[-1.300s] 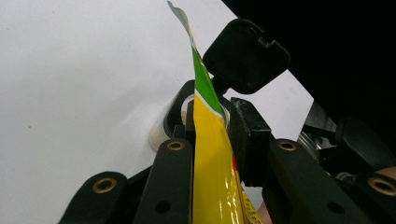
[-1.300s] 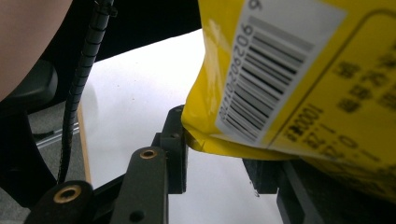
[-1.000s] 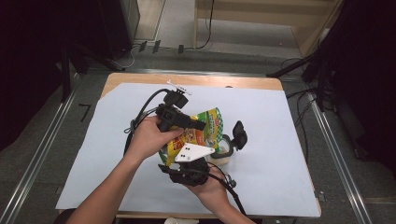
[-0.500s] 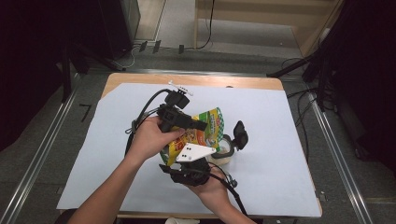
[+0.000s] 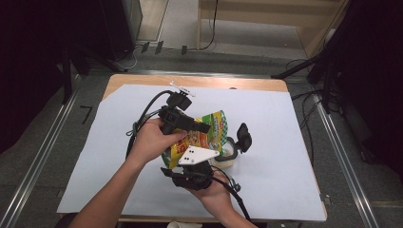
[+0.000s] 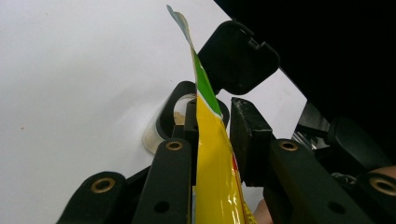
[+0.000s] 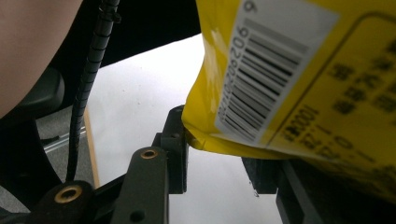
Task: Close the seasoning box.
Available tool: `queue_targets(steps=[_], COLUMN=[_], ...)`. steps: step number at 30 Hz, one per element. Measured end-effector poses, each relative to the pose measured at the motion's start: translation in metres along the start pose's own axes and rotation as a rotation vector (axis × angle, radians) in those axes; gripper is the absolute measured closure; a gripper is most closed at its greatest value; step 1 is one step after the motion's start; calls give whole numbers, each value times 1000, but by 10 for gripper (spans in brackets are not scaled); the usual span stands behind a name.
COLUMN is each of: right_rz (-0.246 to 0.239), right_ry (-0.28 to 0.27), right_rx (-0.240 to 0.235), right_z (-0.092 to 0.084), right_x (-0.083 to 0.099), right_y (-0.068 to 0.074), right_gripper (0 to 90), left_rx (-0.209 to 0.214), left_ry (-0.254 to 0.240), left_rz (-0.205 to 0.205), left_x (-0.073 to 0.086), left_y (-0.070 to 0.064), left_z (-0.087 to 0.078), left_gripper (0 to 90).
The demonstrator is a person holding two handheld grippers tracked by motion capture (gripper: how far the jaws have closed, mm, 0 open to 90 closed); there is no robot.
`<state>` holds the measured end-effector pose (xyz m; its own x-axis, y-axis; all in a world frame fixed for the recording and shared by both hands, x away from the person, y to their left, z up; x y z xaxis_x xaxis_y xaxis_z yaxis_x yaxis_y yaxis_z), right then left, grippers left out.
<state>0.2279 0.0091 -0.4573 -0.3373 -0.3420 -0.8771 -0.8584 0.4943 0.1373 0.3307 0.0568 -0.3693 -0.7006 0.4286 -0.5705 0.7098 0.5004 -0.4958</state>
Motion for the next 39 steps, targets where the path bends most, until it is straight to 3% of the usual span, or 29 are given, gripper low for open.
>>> queue_targets(steps=[5, 7, 16, 39], right_rz=[15, 9, 26, 15], right_ry=[6, 12, 18, 11], right_rx=[3, -4, -16, 0], right_z=[0, 0, -1, 1], right_x=[-1, -1, 4, 2], right_y=[-2, -3, -7, -5], right_gripper=[657, 656, 655, 631], left_rx=[12, -23, -1, -14], left_ry=[13, 23, 29, -3], left_rz=[-23, -15, -53, -24], left_x=[-1, -1, -2, -2], left_y=[6, 7, 12, 5], left_z=[2, 2, 9, 5], left_gripper=[784, 785, 784, 776])
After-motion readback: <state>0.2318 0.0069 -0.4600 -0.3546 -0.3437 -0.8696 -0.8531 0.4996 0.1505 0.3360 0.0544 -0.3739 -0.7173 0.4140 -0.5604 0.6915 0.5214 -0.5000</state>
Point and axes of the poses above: each handheld gripper's, and its own axes: z roughly forward along the jaws, x roughly out of its underside, y roughly to its left, the point moved 4 cm from there along z, roughly forward along the jaws, and after that the axes turned 4 degrees about x, right-handed, at the moved point
